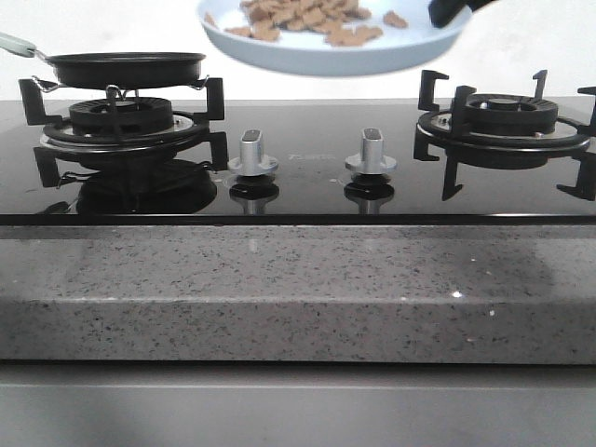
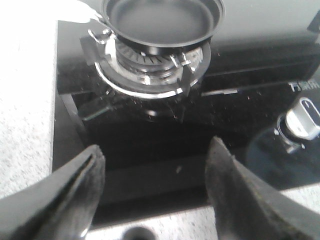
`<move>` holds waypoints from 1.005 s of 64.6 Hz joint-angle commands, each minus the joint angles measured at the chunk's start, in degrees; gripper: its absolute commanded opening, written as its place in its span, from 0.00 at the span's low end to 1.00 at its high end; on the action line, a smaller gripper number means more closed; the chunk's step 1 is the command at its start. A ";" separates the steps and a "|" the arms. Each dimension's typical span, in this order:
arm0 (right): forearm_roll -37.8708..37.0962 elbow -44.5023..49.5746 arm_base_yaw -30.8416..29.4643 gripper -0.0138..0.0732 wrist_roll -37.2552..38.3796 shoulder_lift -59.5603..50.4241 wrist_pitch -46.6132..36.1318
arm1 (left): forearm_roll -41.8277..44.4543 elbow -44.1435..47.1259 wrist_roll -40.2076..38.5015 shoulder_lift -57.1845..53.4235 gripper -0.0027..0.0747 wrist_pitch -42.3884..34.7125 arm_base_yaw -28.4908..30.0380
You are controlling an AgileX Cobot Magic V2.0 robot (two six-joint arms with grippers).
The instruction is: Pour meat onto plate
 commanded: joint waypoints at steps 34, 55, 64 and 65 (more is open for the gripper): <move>1.20 -32.80 -4.04 0.08 -1.02 24.17 12.63 | -0.86 -1.56 -0.57 -0.76 0.60 -3.89 -0.40; 1.61 -37.24 -3.44 0.08 -0.97 31.20 10.43 | -0.86 -1.56 -0.57 -0.76 0.60 -3.96 -0.40; 1.56 -37.24 -3.44 0.08 -0.97 32.46 9.56 | -0.86 -1.56 -0.57 -0.76 0.60 -3.96 -0.40; 1.56 -37.24 -3.44 0.08 -0.97 32.56 9.56 | -0.86 -1.56 -0.57 -0.76 0.60 -3.96 -0.40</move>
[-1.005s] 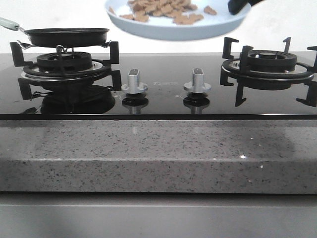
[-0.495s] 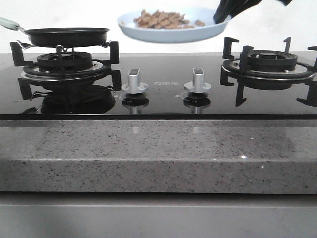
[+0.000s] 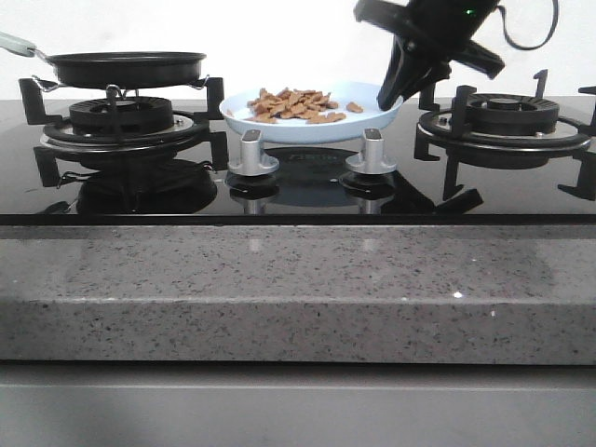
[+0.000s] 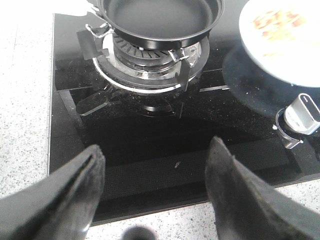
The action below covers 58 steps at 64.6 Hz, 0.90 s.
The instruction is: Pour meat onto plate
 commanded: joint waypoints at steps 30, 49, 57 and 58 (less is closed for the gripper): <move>1.99 -2.39 0.10 0.47 -0.52 -1.83 -3.44 | -0.63 -1.56 -0.53 -0.76 0.60 -3.96 -0.40; -2.43 -2.37 0.04 0.53 -0.52 -8.42 -2.03 | -0.63 -1.56 -0.53 -0.76 0.60 -4.01 -0.40; -5.90 -0.18 1.23 0.53 -0.52 -14.75 -0.60 | -0.63 -1.56 -0.53 -0.76 0.60 -4.23 -0.40; -6.73 0.50 1.52 0.53 -0.52 -15.61 -0.85 | -0.63 -1.56 -0.53 -0.76 0.60 -4.23 -0.40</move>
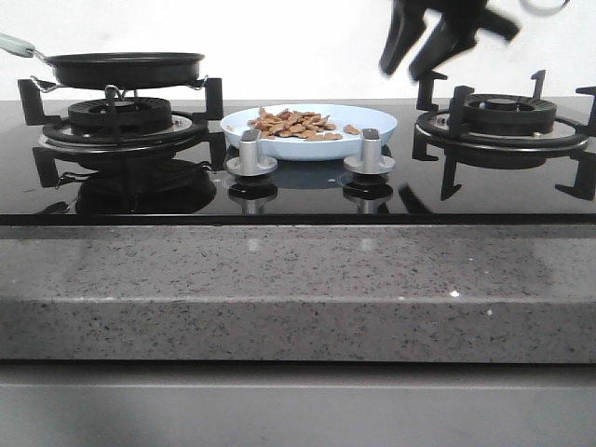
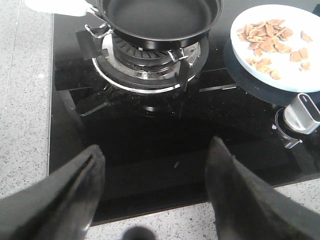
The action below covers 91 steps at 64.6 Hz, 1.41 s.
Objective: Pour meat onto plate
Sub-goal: 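Open the right gripper and raise it away from the plate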
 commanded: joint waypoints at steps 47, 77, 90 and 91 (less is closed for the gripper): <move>-9.89 53.42 3.71 0.53 -0.52 -61.21 -8.72 | -0.76 -1.56 -0.53 -0.76 0.60 -4.27 -0.40; -10.68 63.43 3.71 0.53 -0.52 -78.45 -7.75 | -0.76 -1.56 -0.53 1.01 0.60 -3.82 -0.40; -10.67 63.43 3.71 0.36 -0.52 -78.37 -7.49 | -0.76 -1.56 -0.53 1.01 0.41 -3.82 -0.40; -10.67 63.43 3.71 0.34 -0.52 -78.37 -7.49 | -0.76 -1.56 -0.53 1.01 0.39 -3.82 -0.40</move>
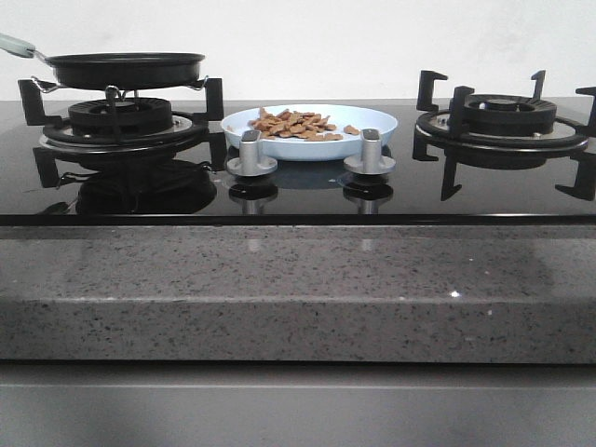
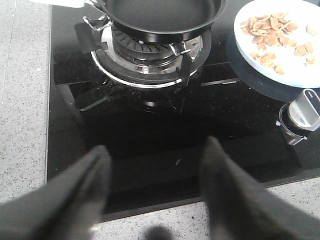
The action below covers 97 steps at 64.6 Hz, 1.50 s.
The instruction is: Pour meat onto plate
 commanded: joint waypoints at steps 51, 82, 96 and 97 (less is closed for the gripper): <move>-0.61 -1.34 -0.22 0.08 -0.52 0.13 -2.84 | -0.84 -1.56 -0.53 -0.41 0.01 -3.77 -0.40; -0.61 -1.34 -0.22 0.08 -0.52 0.13 -2.84 | 3.82 10.33 -0.53 -17.64 0.01 -19.61 -0.44; -0.61 -1.34 -0.22 0.08 -0.52 0.13 -2.84 | 3.69 26.77 -0.53 -35.98 0.01 -24.56 -0.44; -0.61 -1.34 -0.22 0.08 -0.52 0.13 -2.84 | 3.69 27.44 -0.53 -36.85 0.01 -24.72 -0.44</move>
